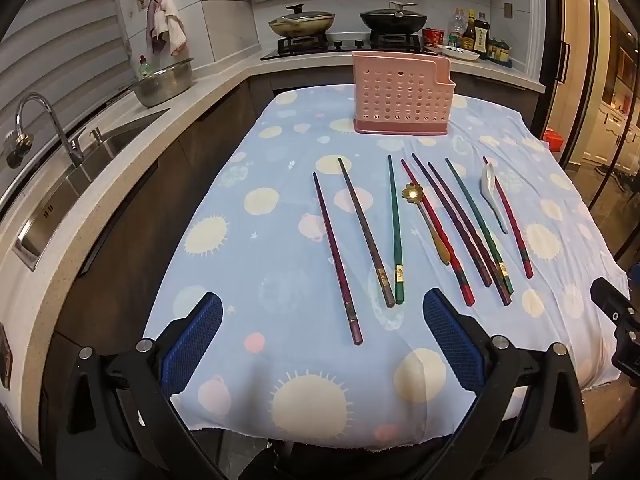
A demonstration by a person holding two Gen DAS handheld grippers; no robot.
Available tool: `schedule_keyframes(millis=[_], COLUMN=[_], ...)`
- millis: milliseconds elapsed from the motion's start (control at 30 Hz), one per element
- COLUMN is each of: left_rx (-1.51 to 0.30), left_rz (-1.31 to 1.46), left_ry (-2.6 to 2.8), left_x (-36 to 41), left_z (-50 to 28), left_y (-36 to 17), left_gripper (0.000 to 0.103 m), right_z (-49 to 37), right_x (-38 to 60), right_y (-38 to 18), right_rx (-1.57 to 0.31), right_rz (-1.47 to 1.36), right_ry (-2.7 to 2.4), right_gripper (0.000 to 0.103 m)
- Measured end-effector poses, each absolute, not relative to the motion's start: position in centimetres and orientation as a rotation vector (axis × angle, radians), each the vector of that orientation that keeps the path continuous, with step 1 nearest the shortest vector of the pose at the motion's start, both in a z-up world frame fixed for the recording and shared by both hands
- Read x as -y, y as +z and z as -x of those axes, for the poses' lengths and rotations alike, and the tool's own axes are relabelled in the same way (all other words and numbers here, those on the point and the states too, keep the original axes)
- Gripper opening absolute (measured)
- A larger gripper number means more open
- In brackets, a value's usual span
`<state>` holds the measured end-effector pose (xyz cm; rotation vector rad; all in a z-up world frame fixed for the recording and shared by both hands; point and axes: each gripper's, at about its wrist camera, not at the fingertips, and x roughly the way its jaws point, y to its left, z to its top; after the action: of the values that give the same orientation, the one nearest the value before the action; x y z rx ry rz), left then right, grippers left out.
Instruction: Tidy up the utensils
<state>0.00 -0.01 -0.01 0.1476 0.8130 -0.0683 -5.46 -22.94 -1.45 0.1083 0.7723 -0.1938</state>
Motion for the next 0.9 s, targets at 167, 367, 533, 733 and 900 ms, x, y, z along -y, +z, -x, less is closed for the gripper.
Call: schedule_keyframes(millis=[167,367,533,733,900], left_rx=[-0.819,-0.817,-0.813,-0.811,-0.805], left_rz=[-0.148,-0.148,-0.146,-0.147,-0.144], left_ry=[-0.071,-0.069,-0.068,-0.065,-0.061], left_x=[0.03,0.01,-0.19,-0.25,-0.31], left_z=[0.03,0.09,-0.07,0.14,0.40], left_y=[0.03,-0.09,-0.16,-0.01,0.10], left_gripper=[0.096,0.096,0.096,0.096,0.096], right_z=[5.58,5.65,5.69,5.60,5.82], right_x=[22.95,22.89,22.90,23.04,22.84], right_y=[-1.37,-1.34,-1.28,-1.57,-1.13], right_rx=[-0.768,-0.767,-0.763,-0.762,-0.760], right_rz=[-0.108,-0.103,-0.103,-0.102,-0.102], right_ry=[-0.198,-0.200,-0.200,-0.199,-0.199], right_gripper=[0.096,0.096,0.096,0.096,0.096])
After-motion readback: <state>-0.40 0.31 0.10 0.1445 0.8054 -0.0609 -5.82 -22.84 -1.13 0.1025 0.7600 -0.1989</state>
